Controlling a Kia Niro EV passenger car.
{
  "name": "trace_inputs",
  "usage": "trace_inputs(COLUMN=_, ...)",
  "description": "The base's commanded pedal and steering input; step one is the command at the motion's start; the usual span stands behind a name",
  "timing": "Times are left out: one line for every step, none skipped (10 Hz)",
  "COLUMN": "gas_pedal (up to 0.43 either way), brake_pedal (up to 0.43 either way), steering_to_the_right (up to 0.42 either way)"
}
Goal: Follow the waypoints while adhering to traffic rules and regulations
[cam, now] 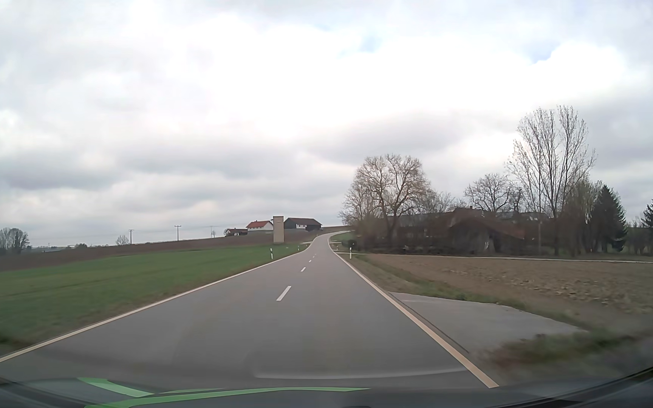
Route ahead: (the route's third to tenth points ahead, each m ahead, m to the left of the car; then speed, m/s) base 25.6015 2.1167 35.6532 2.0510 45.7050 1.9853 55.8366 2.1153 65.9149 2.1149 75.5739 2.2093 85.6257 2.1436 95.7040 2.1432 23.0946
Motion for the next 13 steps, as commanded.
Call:
trace_inputs(gas_pedal=0.28, brake_pedal=0.0, steering_to_the_right=-0.001)
trace_inputs(gas_pedal=0.28, brake_pedal=0.0, steering_to_the_right=-0.001)
trace_inputs(gas_pedal=0.28, brake_pedal=0.0, steering_to_the_right=-0.001)
trace_inputs(gas_pedal=0.28, brake_pedal=0.0, steering_to_the_right=-0.001)
trace_inputs(gas_pedal=0.28, brake_pedal=0.0, steering_to_the_right=-0.001)
trace_inputs(gas_pedal=0.287, brake_pedal=0.0, steering_to_the_right=-0.001)
trace_inputs(gas_pedal=0.287, brake_pedal=0.0, steering_to_the_right=0.0)
trace_inputs(gas_pedal=0.287, brake_pedal=0.0, steering_to_the_right=0.0)
trace_inputs(gas_pedal=0.287, brake_pedal=0.0, steering_to_the_right=0.0)
trace_inputs(gas_pedal=0.287, brake_pedal=0.0, steering_to_the_right=0.0)
trace_inputs(gas_pedal=0.287, brake_pedal=0.0, steering_to_the_right=0.0)
trace_inputs(gas_pedal=0.287, brake_pedal=0.0, steering_to_the_right=0.0)
trace_inputs(gas_pedal=0.287, brake_pedal=0.0, steering_to_the_right=0.0)
